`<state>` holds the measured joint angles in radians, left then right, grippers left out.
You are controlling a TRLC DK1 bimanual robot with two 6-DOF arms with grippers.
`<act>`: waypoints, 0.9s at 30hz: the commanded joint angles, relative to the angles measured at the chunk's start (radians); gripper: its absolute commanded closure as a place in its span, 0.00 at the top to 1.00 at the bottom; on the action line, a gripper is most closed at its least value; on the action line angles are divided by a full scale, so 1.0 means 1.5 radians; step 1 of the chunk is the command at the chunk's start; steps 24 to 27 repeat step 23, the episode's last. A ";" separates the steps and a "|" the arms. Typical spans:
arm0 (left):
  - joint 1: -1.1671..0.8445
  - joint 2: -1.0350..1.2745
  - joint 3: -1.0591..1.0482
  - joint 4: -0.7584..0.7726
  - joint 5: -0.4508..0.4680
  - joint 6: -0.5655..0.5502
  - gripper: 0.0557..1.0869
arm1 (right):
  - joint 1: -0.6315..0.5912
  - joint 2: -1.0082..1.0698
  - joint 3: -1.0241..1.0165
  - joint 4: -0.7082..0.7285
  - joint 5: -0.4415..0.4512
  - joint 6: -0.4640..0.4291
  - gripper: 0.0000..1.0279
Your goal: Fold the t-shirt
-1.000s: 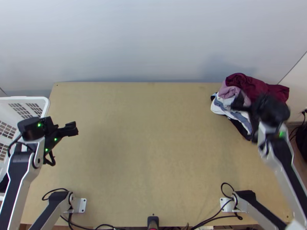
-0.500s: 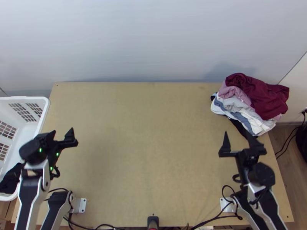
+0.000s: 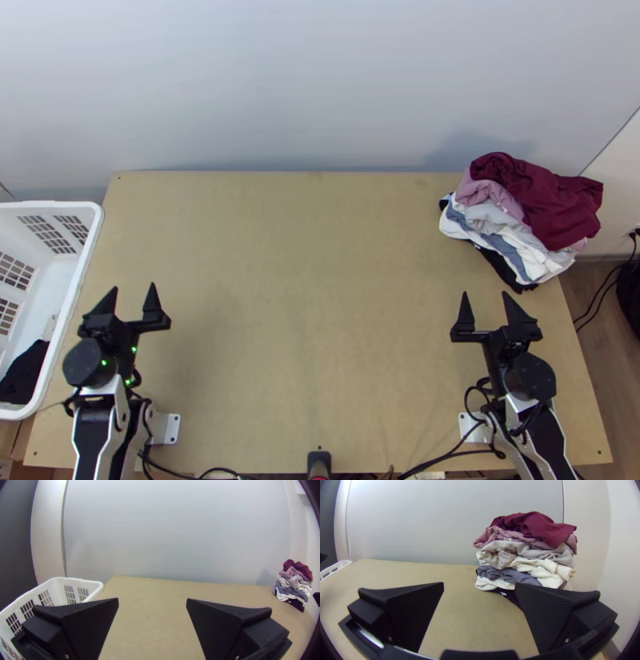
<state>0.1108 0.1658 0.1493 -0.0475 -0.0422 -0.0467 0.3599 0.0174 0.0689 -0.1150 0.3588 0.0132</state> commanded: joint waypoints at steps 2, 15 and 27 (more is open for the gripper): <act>-0.002 -0.091 -0.066 -0.054 -0.007 -0.052 0.96 | -0.003 -0.013 -0.010 -0.008 0.000 0.012 0.96; -0.001 -0.111 -0.062 -0.083 -0.007 -0.047 0.96 | -0.003 -0.014 -0.010 -0.008 0.000 0.012 0.96; -0.001 -0.111 -0.062 -0.083 -0.007 -0.047 0.96 | -0.003 -0.013 -0.010 -0.008 0.000 0.012 0.96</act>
